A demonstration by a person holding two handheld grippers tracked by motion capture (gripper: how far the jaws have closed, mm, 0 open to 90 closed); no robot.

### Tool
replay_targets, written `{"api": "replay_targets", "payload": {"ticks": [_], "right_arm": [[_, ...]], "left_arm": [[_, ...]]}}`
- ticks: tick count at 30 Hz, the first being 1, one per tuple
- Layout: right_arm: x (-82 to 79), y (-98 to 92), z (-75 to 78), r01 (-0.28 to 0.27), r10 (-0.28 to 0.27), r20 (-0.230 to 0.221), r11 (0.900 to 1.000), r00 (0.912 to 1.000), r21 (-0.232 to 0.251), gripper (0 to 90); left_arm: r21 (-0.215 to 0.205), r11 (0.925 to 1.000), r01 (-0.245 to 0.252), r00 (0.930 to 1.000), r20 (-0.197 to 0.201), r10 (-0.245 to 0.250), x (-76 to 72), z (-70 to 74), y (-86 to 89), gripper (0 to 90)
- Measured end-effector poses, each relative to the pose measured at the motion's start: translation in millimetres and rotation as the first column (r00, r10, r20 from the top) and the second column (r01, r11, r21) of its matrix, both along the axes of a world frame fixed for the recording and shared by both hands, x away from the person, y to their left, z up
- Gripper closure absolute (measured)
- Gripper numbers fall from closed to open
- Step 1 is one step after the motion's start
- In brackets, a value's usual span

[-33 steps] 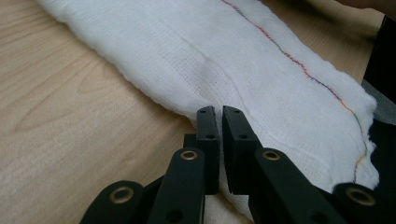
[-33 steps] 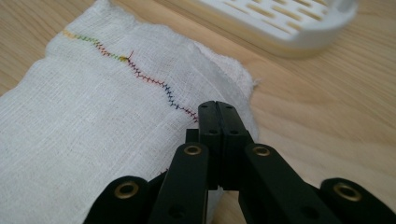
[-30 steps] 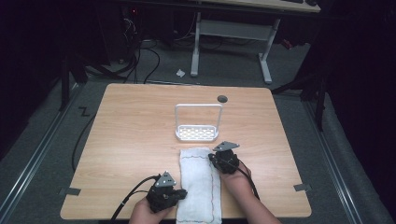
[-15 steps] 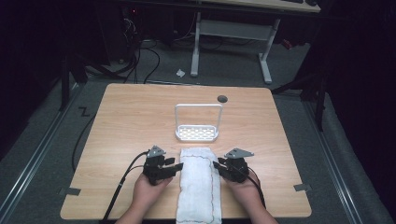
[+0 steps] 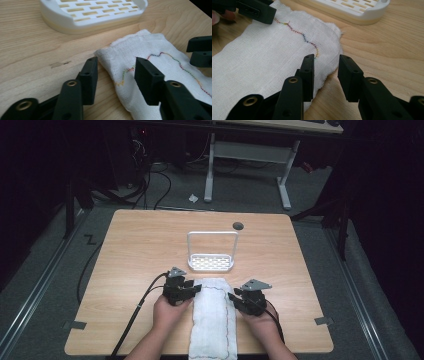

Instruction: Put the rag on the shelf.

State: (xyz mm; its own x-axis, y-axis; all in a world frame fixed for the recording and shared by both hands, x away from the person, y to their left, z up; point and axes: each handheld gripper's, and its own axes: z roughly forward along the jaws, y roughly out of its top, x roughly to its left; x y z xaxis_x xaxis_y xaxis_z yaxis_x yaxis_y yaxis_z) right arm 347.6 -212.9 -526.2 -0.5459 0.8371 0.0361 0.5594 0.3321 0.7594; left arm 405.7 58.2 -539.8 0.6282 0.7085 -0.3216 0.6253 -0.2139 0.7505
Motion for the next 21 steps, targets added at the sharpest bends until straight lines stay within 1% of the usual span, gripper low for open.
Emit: {"api": "replay_targets", "payload": {"ticks": [1,3,4,6,8,10,11,13,14,16,17,19,21], "right_arm": [[0.1,-0.1,-0.2,0.0,0.0,0.0,1.0,1.0,0.0,65.8],[0.5,0.2,-0.8,0.0,0.0,-0.002,1.0,1.0,0.001,64.5],[1.0,0.3,-1.3,-0.003,0.003,0.0,1.0,1.0,-0.001,63.8],[2.1,1.1,-1.9,-0.002,0.002,-0.005,1.0,1.0,0.005,62.2],[3.2,1.6,-1.5,0.001,-0.001,-0.007,1.0,1.0,0.014,59.0],[6.2,2.2,0.0,0.002,-0.003,0.008,1.0,1.0,0.02,57.6],[8.0,2.5,0.7,0.006,-0.006,-0.001,1.0,1.0,0.028,57.0],[16.8,3.3,2.7,0.011,-0.011,-0.02,1.0,0.9997,0.017,55.9],[22.3,4.1,3.5,0.015,-0.014,-0.034,1.0,0.9993,0.027,55.6],[33.2,6.5,2.3,0.012,-0.01,-0.068,0.999,0.9976,0.032,52.7],[36.4,8.2,1.3,0.009,-0.006,-0.076,0.999,0.9971,0.033,52.2],[41.2,13.5,-2.6,0.009,-0.007,-0.08,1.0,0.9967,0.022,51.6],[43.8,14.8,-5.8,0.011,-0.008,-0.075,0.999,0.9971,0.036,50.7]], "left_arm": [[-0.012,0.9999,0.012,0.9999,-0.011,-0.012,0.8,-1.0,0.3,59.6],[-0.026,0.9996,0.009,0.9994,-0.032,-0.01,2.4,-2.3,2.0,70.7],[-0.025,0.9997,0.008,0.9993,-0.036,-0.009,2.5,-2.6,2.2,74.8],[-0.013,0.9999,0.008,0.9994,-0.033,-0.008,1.8,-2.5,1.6,80.4],[0.004,1.0,0.005,0.9999,-0.016,-0.005,0.0,-1.7,0.4,83.5],[0.01,0.9999,0.0,1.0,-0.007,0.0,-0.9,-1.3,0.0,84.3],[0.012,0.9999,-0.002,1.0,-0.004,0.002,-1.3,-1.1,0.0,84.4],[0.01,0.9999,-0.003,1.0,0.0,0.003,-1.7,-1.0,0.2,84.5],[0.008,1.0,-0.003,1.0,-0.001,0.003,-1.7,-1.1,0.4,84.4],[0.005,1.0,-0.005,1.0,-0.007,0.005,-1.3,-1.3,0.9,84.3],[0.005,1.0,-0.005,0.9999,-0.009,0.005,-1.0,-1.3,1.2,84.2],[0.006,1.0,-0.006,0.9999,-0.009,0.006,-1.1,-1.3,1.1,83.9],[0.006,1.0,-0.006,1.0,-0.008,0.006,-1.2,-1.3,1.0,84.0]]}}
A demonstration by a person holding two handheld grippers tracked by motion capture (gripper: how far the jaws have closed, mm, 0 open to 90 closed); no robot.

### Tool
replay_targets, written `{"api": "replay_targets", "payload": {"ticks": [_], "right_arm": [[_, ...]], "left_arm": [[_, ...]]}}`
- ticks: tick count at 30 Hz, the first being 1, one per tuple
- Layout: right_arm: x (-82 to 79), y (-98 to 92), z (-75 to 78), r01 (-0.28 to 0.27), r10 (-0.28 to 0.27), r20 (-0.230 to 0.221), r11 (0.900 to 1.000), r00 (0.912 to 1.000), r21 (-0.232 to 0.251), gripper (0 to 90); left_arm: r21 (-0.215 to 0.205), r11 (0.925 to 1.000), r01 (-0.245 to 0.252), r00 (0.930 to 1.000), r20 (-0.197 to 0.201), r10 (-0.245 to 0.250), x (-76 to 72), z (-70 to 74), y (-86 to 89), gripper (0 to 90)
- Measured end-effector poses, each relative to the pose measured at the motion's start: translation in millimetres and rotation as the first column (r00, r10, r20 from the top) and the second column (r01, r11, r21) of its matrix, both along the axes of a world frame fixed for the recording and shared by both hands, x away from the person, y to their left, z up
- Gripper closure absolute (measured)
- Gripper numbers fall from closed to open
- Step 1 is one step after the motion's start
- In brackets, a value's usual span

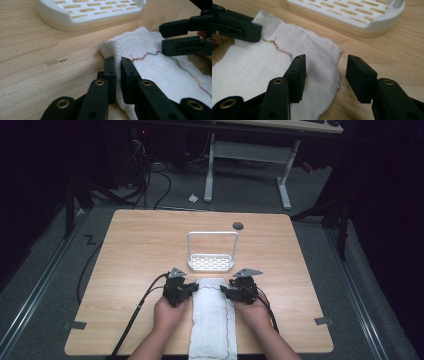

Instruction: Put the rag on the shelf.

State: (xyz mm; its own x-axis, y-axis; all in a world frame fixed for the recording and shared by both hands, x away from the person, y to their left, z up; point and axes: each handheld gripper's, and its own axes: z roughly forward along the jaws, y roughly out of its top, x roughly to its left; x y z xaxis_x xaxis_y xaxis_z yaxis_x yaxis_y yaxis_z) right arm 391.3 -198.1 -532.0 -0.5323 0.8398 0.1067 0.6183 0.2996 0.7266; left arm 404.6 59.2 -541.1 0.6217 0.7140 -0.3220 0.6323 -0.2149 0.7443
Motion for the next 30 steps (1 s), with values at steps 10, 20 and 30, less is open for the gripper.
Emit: {"api": "replay_targets", "payload": {"ticks": [10,20,30], "right_arm": [[3.7,9.2,-2.2,-0.018,0.018,0.019,1.0,0.9997,0.007,61.9],[0.9,5.9,-4.1,-0.03,0.03,0.013,0.999,0.9995,0.043,74.1],[-0.1,7.0,-4.4,-0.038,0.038,-0.001,0.998,0.9993,0.055,81.9]], "left_arm": [[0.015,0.9999,0.003,0.9999,0.012,-0.003,-2.0,0.5,-1.0,84.2],[0.014,0.9999,0.002,1.0,0.008,-0.002,-2.0,0.3,-0.6,83.8],[0.014,0.9999,0.003,1.0,0.008,-0.003,-2.8,0.3,-0.4,83.6]]}}
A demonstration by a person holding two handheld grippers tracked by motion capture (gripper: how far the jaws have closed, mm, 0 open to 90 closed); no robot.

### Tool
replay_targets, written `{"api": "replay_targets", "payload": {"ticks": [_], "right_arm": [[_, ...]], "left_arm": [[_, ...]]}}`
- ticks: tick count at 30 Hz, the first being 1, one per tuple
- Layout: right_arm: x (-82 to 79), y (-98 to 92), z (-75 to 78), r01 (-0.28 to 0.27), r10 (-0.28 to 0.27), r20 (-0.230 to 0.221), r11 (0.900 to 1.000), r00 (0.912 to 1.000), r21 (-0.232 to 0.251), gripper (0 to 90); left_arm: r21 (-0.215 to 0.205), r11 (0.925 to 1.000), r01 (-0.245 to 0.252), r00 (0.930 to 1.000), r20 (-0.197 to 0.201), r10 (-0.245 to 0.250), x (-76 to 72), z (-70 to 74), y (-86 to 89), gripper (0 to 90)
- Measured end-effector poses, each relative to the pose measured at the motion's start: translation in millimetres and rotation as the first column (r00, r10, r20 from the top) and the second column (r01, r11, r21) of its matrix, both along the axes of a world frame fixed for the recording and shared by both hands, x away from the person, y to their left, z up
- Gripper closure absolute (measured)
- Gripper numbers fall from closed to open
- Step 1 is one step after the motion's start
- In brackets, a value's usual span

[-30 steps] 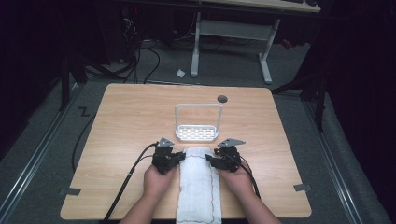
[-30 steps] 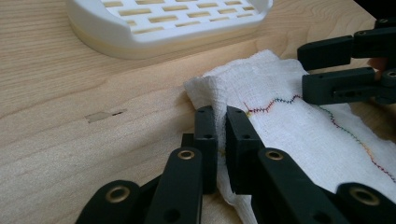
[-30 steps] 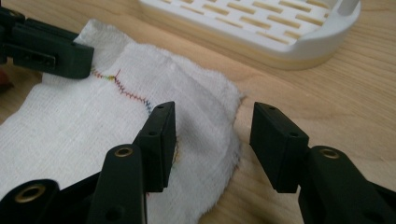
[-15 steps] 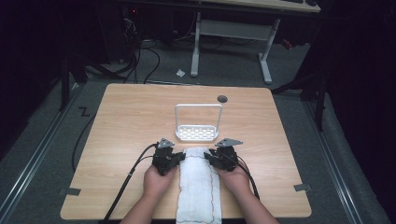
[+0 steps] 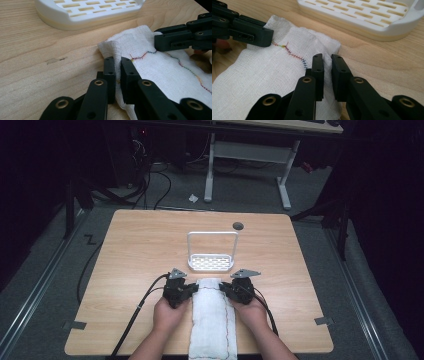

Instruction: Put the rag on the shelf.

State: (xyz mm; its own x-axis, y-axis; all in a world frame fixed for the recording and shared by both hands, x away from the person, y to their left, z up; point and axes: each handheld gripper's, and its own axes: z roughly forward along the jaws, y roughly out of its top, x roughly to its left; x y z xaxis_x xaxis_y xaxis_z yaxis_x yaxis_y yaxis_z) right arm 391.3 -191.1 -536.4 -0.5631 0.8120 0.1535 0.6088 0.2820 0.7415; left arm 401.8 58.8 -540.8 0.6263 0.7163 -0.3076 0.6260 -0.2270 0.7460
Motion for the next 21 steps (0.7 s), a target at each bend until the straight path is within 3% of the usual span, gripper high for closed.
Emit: {"api": "replay_targets", "payload": {"ticks": [5,9,21], "right_arm": [[-0.8,-0.2,0.8,-0.01,0.01,0.012,1.0,0.9999,-0.006,82.7],[-4.3,-1.8,4.6,-0.013,0.013,0.032,1.0,0.9994,0.001,82.8],[-23.5,-2.6,26.1,-0.01,0.006,0.146,1.0,0.9893,0.021,82.8]], "left_arm": [[-0.002,1.0,-0.001,1.0,0.007,0.001,-0.7,0.4,0.4,83.6],[-0.034,0.9994,0.002,0.9999,0.017,-0.002,-1.7,2.5,3.8,84.0],[-0.085,0.9961,-0.023,0.9922,0.12,0.033,-18.8,22.8,5.5,84.7]]}}
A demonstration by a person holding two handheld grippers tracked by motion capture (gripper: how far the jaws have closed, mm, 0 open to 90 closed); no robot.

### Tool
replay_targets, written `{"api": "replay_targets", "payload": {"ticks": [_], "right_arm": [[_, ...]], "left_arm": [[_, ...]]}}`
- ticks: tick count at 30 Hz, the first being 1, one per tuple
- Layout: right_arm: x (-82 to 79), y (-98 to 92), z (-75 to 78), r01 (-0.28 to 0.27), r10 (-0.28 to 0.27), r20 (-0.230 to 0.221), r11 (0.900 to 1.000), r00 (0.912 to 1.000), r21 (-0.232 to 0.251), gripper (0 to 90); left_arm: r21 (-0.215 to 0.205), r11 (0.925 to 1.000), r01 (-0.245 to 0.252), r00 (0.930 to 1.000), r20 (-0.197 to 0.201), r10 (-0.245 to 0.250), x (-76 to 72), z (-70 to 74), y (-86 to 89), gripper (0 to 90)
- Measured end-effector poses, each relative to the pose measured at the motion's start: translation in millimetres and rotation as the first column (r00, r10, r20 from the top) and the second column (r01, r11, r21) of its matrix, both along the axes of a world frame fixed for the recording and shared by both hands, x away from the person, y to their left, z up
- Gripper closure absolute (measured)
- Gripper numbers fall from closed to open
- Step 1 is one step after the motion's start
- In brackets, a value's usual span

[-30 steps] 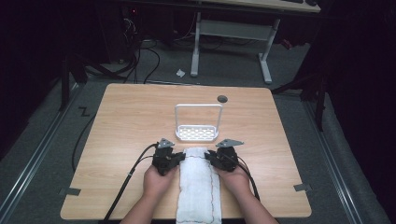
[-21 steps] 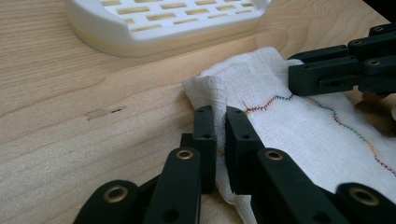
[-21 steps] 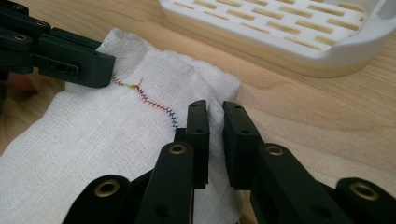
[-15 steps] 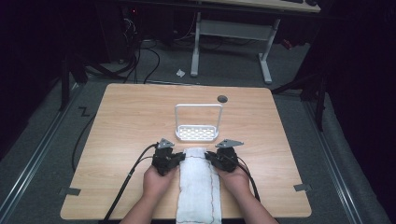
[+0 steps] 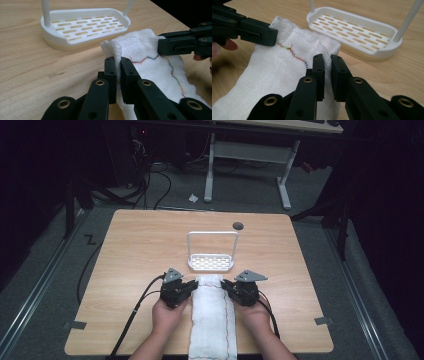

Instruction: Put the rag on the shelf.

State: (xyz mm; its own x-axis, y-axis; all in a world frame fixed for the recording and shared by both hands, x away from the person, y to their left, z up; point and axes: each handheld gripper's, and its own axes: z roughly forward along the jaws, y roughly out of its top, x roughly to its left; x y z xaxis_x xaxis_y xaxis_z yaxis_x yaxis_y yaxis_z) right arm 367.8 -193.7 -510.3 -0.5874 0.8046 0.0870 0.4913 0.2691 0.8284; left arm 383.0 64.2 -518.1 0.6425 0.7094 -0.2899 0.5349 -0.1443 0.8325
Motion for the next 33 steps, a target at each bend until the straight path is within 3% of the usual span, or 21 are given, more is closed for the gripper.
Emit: {"api": "replay_targets", "payload": {"ticks": [5,13,19,23,33], "right_arm": [[-5.2,1.3,9.9,-0.001,0.001,0.045,1.0,0.999,-0.005,82.7],[-8.1,1.7,22.7,0.0,0.001,0.07,1.0,0.9976,-0.009,82.7],[-11.7,0.9,40.1,0.007,-0.009,0.119,1.0,0.9929,0.014,82.6],[-11.3,2.6,53.4,0.007,-0.011,0.156,1.0,0.9876,0.021,82.6],[-7.7,4.0,80.5,0.006,-0.018,0.223,0.998,0.9748,0.055,82.6]], "left_arm": [[-0.023,0.9997,-0.002,0.9997,0.026,0.003,-2.5,9.0,1.7,85.1],[-0.037,0.9992,0.013,0.997,0.077,-0.01,-5.6,26.7,3.2,85.5],[-0.056,0.9982,0.02,0.9922,0.124,-0.012,-7.8,45.4,5.2,85.5],[-0.071,0.9974,0.014,0.9884,0.152,-0.003,-7.5,58.7,7.0,85.6],[-0.09,0.9958,0.011,0.9717,0.236,0.01,-7.3,93.0,10.4,85.8]]}}
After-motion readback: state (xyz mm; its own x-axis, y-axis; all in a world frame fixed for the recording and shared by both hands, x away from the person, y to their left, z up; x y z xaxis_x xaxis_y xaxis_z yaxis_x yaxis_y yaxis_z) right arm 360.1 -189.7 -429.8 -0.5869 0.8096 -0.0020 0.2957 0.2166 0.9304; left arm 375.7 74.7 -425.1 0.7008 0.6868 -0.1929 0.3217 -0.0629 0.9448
